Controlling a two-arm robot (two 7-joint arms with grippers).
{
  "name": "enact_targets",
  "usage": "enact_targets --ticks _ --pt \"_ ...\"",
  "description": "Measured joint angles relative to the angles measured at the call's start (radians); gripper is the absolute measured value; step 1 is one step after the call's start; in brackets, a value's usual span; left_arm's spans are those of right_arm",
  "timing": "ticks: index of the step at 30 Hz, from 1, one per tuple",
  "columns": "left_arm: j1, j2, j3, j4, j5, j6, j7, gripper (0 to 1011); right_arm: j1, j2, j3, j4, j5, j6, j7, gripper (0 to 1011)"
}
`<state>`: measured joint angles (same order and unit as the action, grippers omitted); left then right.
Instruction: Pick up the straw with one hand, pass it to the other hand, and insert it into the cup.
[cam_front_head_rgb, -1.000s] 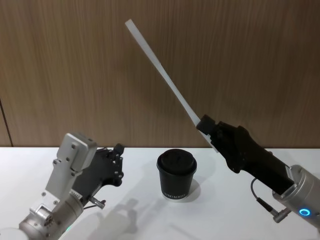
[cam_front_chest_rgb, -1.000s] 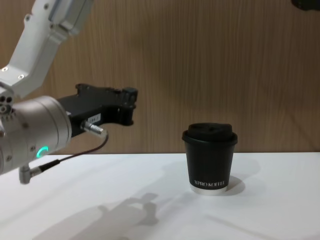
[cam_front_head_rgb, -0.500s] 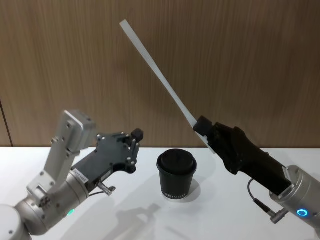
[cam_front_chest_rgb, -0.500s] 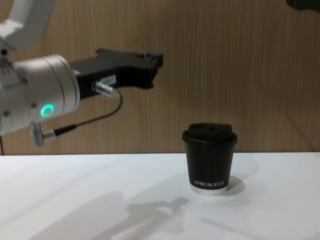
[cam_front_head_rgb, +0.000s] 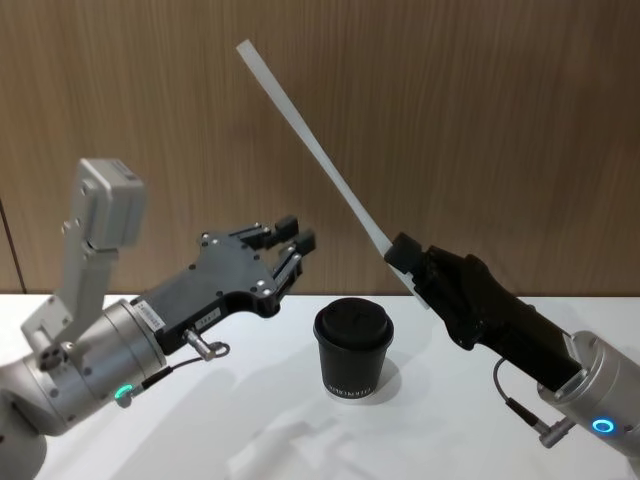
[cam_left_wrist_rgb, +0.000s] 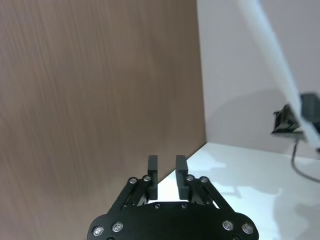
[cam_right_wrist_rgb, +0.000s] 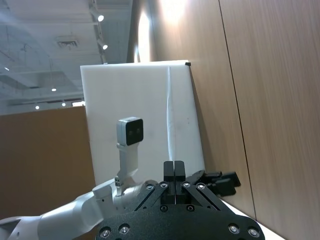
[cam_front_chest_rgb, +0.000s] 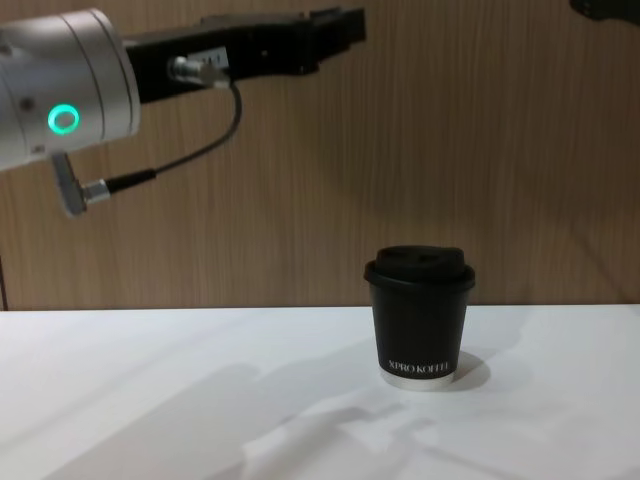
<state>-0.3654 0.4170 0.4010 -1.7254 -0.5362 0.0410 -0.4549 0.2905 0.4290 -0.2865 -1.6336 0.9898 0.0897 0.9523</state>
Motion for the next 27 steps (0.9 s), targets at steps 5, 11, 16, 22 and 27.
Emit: enact_targets --ticks 5,11,16,22,27 --pt "-0.007 0.005 -0.011 -0.011 -0.044 0.014 -0.032 313 0.000 0.000 0.000 0.000 0.000 0.000 0.000 10" --pt "-0.010 0.008 -0.015 -0.017 -0.065 0.019 -0.046 514 0.001 0.000 -0.001 0.001 0.001 0.001 0.001 10" --pt "-0.005 0.010 -0.017 -0.021 -0.068 0.018 -0.039 678 0.001 0.000 -0.001 0.001 0.001 0.001 0.001 10" --pt "-0.001 0.018 -0.020 -0.018 -0.084 0.013 -0.043 889 0.001 0.000 -0.001 0.001 0.001 0.001 0.002 11" --pt "-0.001 0.026 -0.024 -0.010 -0.110 0.011 -0.069 983 0.001 0.000 -0.001 0.001 0.001 0.001 0.002 10"
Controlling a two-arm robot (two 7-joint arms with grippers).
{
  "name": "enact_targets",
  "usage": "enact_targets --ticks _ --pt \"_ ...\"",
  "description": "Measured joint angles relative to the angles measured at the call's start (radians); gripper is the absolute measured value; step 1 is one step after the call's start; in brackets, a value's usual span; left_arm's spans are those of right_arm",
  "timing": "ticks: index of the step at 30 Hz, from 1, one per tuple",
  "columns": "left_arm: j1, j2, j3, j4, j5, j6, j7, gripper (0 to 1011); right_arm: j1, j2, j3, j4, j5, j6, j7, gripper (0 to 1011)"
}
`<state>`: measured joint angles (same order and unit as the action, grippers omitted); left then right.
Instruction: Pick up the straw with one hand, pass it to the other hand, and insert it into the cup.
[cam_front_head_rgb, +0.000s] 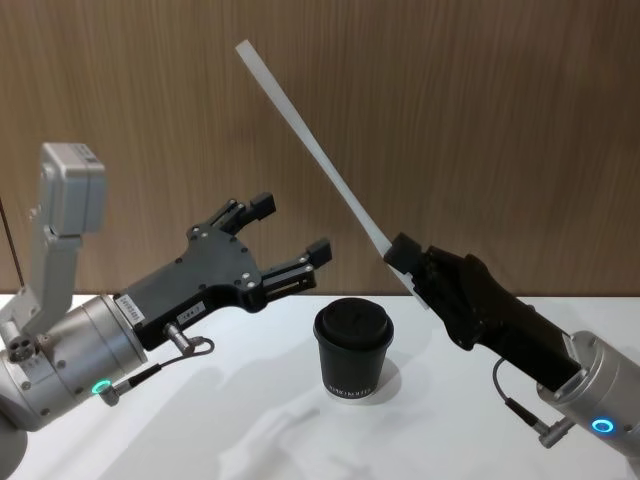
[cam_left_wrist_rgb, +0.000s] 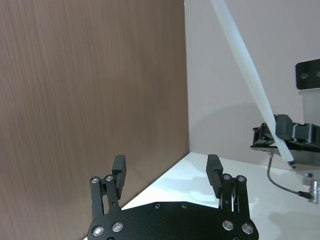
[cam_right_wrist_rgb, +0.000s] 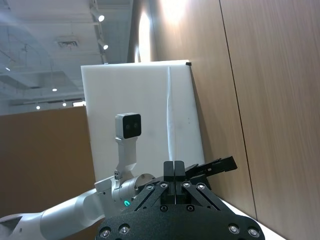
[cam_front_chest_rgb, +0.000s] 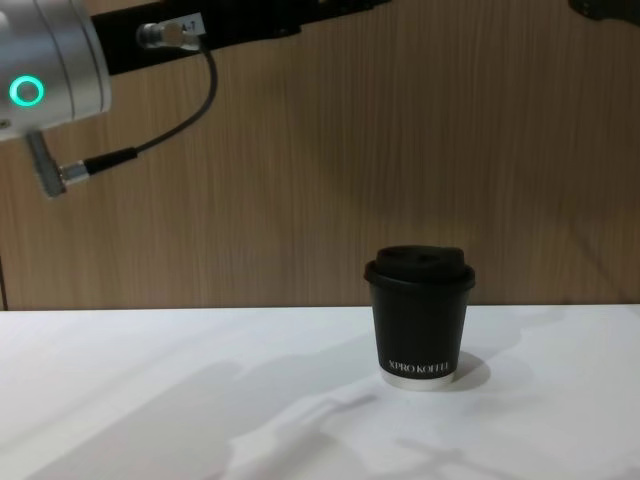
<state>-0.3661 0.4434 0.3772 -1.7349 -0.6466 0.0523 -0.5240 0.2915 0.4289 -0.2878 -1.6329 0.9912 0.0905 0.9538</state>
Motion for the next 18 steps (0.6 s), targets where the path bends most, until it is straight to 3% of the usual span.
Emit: enact_targets --ticks 3,18 --pt "-0.001 0.004 -0.002 0.006 -0.018 0.000 -0.017 1003 0.000 0.000 0.000 0.000 0.000 0.000 0.000 11" --pt "-0.025 0.019 -0.030 0.048 -0.205 0.060 -0.158 1003 0.000 0.000 0.000 0.000 0.000 0.000 0.000 10"
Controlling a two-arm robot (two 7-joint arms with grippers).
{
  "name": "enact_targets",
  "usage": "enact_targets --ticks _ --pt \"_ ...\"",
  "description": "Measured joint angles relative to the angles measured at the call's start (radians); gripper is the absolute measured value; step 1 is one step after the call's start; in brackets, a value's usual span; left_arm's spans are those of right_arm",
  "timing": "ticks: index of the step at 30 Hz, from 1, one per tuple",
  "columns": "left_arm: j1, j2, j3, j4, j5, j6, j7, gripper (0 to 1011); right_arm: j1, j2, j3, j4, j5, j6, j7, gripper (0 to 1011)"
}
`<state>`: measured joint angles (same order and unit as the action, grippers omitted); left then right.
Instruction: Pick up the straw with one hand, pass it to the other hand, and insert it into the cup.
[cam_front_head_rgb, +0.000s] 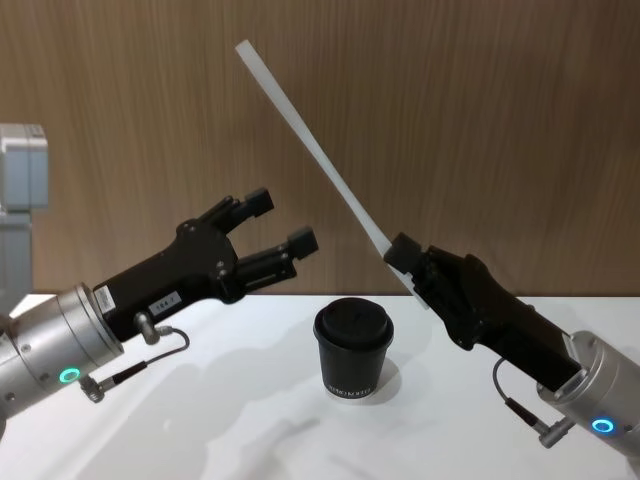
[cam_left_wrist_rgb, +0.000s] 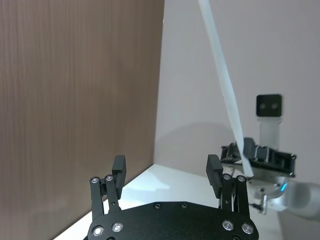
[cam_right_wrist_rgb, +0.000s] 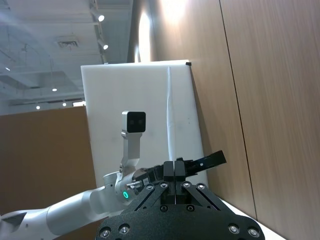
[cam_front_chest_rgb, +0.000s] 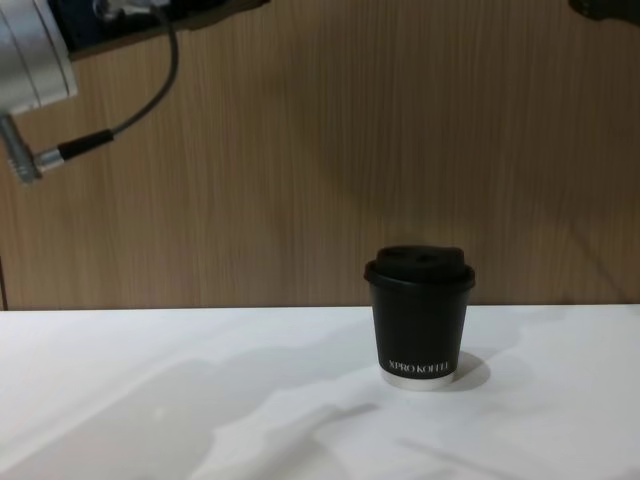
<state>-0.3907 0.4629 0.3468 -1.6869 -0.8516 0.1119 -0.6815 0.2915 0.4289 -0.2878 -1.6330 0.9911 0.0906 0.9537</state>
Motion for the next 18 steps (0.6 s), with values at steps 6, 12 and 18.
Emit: enact_targets --ticks 6,12,18 --pt "-0.014 -0.002 -0.009 0.016 -0.067 0.025 -0.042 1003 0.000 0.000 0.000 0.000 0.000 0.000 0.000 11" --pt "-0.028 -0.005 -0.012 0.023 -0.110 0.043 -0.068 1002 0.000 0.000 0.000 0.000 0.000 0.000 0.000 11" --pt "-0.044 -0.010 -0.010 0.028 -0.144 0.056 -0.088 1003 0.000 0.000 0.000 0.000 0.000 0.000 0.000 10"
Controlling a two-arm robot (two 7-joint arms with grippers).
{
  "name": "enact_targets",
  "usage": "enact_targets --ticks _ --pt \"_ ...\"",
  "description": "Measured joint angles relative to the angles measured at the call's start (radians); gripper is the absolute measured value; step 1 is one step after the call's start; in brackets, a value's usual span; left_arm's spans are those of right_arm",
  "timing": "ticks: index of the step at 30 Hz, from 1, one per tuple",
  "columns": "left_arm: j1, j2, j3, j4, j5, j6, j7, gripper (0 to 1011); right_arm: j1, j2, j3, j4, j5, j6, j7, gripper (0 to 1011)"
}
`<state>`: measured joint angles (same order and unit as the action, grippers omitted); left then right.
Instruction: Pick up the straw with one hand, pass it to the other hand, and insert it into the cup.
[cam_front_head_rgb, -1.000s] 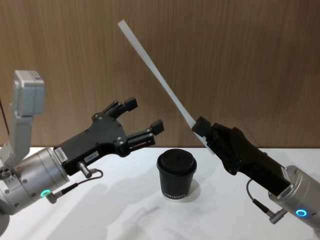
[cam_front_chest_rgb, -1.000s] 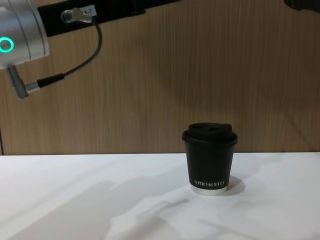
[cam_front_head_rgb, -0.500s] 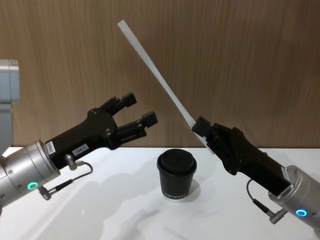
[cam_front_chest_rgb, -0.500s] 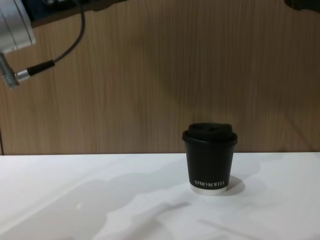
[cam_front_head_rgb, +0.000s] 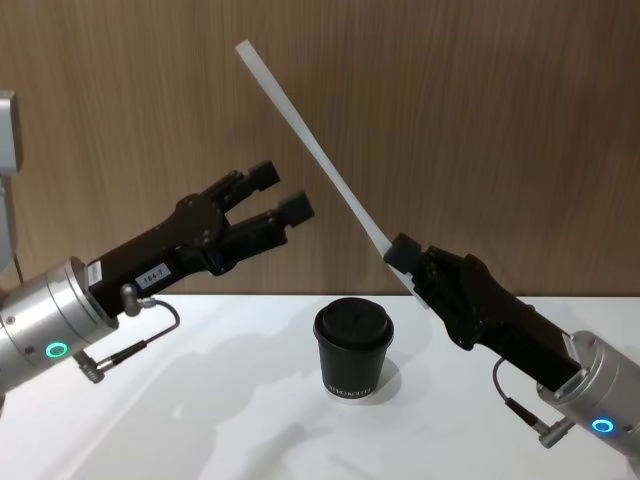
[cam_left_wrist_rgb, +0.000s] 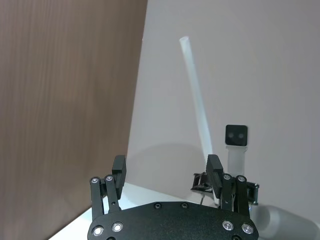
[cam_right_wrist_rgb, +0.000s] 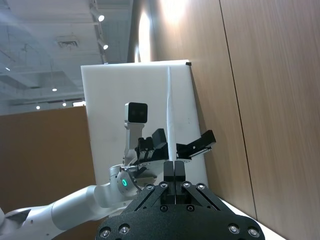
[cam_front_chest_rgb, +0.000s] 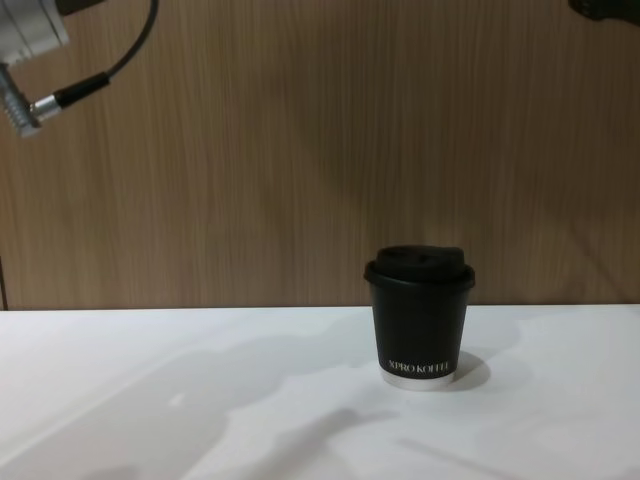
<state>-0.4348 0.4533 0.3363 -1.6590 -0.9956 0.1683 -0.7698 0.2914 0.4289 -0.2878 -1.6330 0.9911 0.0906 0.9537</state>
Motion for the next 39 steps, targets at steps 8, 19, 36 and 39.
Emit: enact_targets --ticks 8,19,36,39 --pt "-0.022 -0.006 0.013 0.007 -0.027 0.009 -0.021 1003 0.000 0.000 0.000 0.000 0.000 0.000 0.000 11" --pt "-0.050 -0.016 0.044 0.015 -0.032 0.011 -0.032 1003 0.000 0.000 0.000 0.000 0.000 0.000 0.000 10" --pt "-0.085 -0.041 0.090 0.026 -0.015 -0.008 -0.023 1003 0.000 0.000 0.000 0.000 0.000 0.000 0.000 11" --pt "-0.087 -0.042 0.094 0.027 -0.014 -0.009 -0.022 1003 0.000 0.000 0.000 0.000 0.000 0.000 0.000 10"
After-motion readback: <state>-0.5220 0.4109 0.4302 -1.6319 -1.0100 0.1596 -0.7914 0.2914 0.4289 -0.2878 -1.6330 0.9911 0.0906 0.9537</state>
